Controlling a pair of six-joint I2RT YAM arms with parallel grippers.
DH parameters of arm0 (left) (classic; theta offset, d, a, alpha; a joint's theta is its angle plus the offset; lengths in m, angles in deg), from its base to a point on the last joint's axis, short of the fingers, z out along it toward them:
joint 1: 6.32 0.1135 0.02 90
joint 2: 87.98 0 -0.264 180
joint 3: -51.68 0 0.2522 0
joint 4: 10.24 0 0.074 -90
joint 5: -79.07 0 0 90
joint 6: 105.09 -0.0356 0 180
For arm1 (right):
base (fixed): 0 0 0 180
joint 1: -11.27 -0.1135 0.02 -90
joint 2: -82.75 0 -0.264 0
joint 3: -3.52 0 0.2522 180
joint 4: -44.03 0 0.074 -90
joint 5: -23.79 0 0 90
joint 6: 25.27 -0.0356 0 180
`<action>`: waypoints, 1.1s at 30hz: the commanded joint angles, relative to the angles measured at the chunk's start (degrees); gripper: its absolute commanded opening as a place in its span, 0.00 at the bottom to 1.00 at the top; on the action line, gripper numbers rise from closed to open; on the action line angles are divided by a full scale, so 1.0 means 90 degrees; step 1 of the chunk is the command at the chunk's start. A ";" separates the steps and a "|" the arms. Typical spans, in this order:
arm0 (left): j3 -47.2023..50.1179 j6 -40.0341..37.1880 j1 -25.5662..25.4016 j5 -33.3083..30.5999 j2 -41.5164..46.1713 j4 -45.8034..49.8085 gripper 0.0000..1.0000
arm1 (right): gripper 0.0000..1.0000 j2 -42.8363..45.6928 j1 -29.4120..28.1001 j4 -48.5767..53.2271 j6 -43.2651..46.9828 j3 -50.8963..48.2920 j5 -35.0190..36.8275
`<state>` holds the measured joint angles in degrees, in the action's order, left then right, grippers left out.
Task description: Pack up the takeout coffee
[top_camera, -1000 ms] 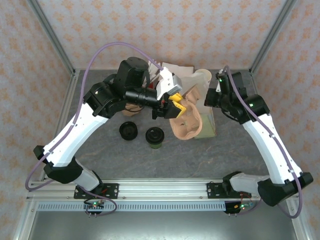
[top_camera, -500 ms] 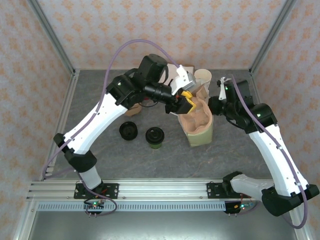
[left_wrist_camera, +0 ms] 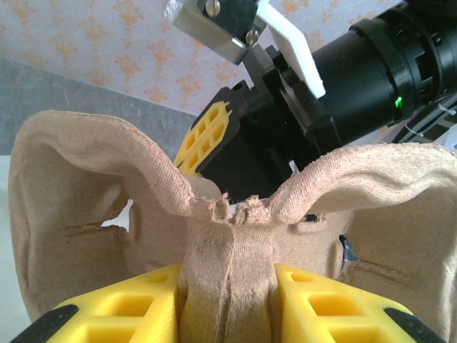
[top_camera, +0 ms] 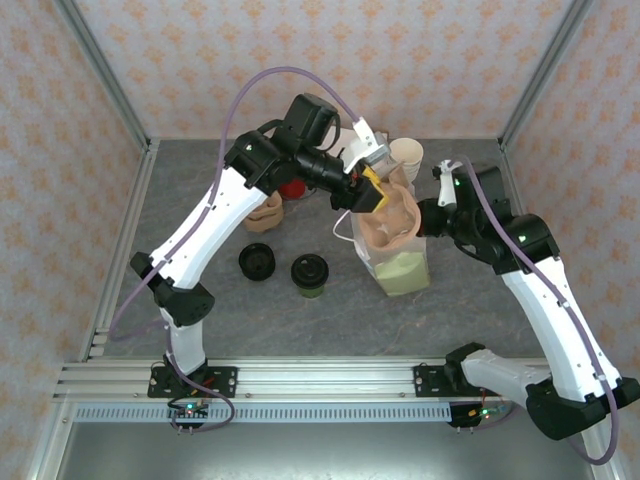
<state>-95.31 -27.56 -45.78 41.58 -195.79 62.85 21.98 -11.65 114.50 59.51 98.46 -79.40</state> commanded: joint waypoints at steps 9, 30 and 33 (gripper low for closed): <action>-0.0265 -0.0419 0.0204 0.0145 -0.0451 0.0729 0.34 | 0.00 0.0209 0.0018 -0.0128 0.0140 -0.0075 -0.0334; 0.0161 -0.1327 -0.0040 -0.0991 -0.0771 0.0929 0.33 | 0.00 0.0181 0.0027 -0.0294 -0.0089 -0.0223 -0.1009; 0.0296 -0.1516 -0.0129 -0.1143 -0.0775 0.0957 0.33 | 0.00 0.0171 0.0018 -0.0305 -0.0132 -0.0232 -0.0979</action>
<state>-93.72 -37.77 -45.82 33.77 -202.78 70.21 23.09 -11.65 113.95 59.19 96.34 -87.31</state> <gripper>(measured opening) 0.334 0.041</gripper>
